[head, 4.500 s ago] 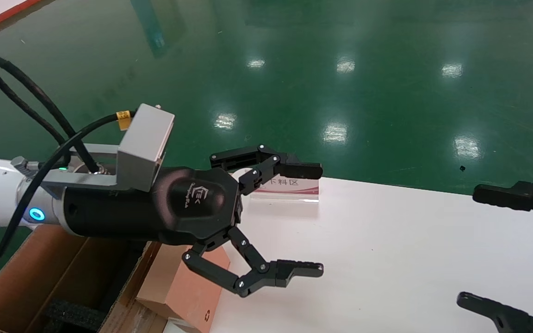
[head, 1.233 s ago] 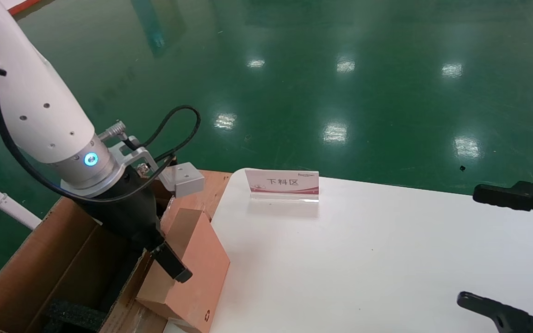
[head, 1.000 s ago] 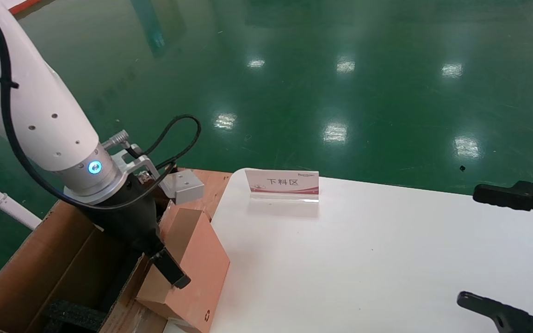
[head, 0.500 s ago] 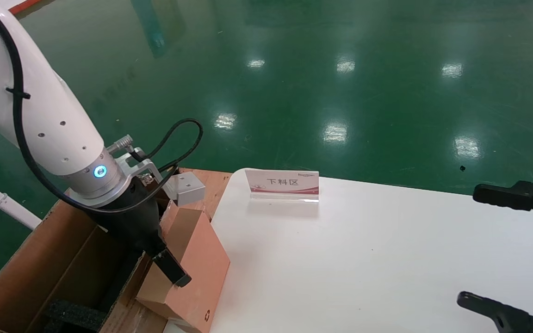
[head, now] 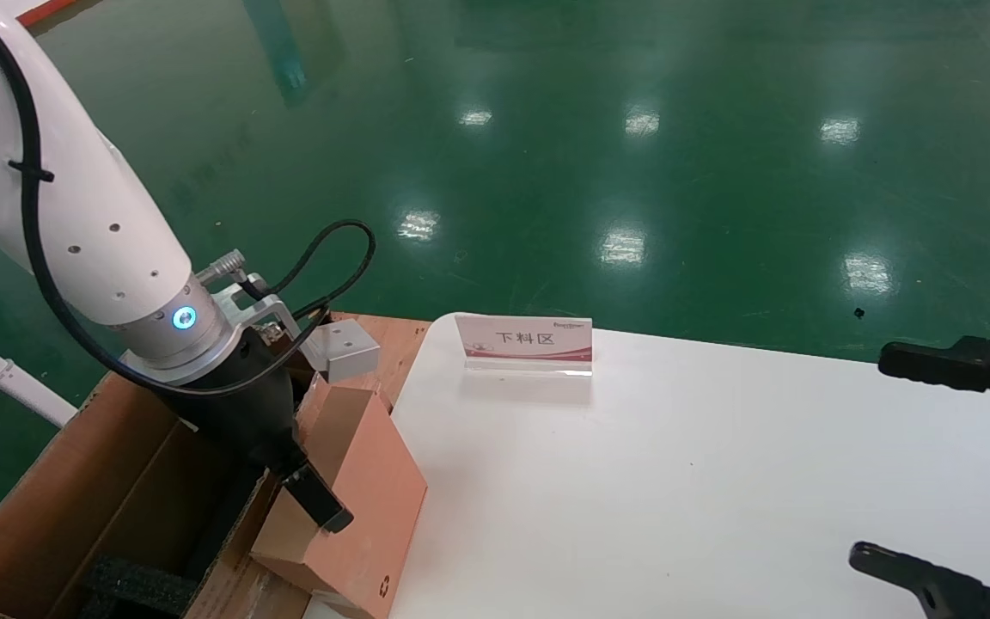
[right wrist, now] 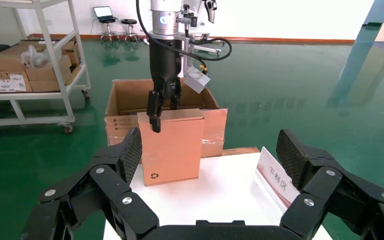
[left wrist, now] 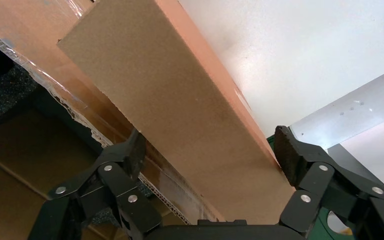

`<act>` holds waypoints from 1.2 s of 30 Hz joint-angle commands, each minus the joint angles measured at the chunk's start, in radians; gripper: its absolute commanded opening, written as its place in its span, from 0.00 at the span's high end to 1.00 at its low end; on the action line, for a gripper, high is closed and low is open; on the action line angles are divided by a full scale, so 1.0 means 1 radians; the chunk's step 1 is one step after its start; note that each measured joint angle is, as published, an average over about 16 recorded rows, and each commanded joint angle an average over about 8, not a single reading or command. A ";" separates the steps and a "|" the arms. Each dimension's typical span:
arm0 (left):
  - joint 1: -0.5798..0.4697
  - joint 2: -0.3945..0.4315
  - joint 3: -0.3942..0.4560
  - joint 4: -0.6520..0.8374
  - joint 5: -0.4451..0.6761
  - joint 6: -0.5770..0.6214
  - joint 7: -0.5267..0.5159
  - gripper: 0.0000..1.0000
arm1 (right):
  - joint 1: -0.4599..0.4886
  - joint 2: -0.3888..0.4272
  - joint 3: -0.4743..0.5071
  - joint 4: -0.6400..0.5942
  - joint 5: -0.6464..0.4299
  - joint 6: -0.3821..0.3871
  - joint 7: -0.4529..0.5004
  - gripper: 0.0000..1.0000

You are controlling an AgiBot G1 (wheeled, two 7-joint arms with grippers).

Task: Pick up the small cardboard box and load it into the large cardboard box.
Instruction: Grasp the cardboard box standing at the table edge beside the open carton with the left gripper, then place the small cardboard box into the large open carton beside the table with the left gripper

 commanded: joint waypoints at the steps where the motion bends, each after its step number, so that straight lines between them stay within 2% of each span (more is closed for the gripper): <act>1: 0.000 0.000 0.000 0.000 0.000 0.001 0.000 1.00 | 0.000 0.000 0.000 0.000 0.000 0.000 0.000 1.00; 21: -0.001 0.000 -0.002 0.001 0.001 0.003 -0.002 1.00 | 0.000 0.000 0.000 0.000 0.000 0.000 0.000 1.00; 29: -0.001 0.000 -0.002 0.001 0.000 0.003 -0.002 1.00 | 0.000 0.000 0.000 0.000 0.000 0.000 0.000 0.00; 36: -0.001 0.000 -0.002 0.001 0.000 0.004 -0.002 1.00 | 0.000 0.000 0.000 0.000 0.000 0.000 0.000 0.00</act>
